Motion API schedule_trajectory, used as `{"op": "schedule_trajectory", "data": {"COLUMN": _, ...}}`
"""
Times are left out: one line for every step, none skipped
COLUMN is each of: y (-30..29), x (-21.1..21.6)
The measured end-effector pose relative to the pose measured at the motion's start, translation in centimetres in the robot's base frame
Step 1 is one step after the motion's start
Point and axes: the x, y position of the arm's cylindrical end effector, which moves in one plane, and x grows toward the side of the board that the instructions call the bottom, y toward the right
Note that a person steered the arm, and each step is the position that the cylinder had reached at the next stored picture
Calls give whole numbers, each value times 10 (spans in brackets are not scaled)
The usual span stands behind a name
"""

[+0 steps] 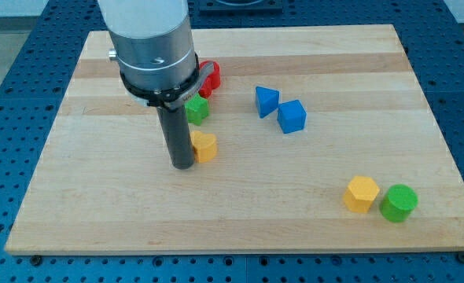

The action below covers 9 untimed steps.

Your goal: Move the yellow heart towards bottom of green star

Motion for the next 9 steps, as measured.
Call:
{"op": "schedule_trajectory", "data": {"y": 0, "x": 26}}
{"op": "schedule_trajectory", "data": {"y": -9, "x": 39}}
{"op": "schedule_trajectory", "data": {"y": -24, "x": 21}}
{"op": "schedule_trajectory", "data": {"y": -24, "x": -18}}
{"op": "schedule_trajectory", "data": {"y": -23, "x": -21}}
{"op": "schedule_trajectory", "data": {"y": -8, "x": 2}}
{"op": "schedule_trajectory", "data": {"y": 25, "x": 15}}
{"op": "schedule_trajectory", "data": {"y": 53, "x": 12}}
{"op": "schedule_trajectory", "data": {"y": 52, "x": -11}}
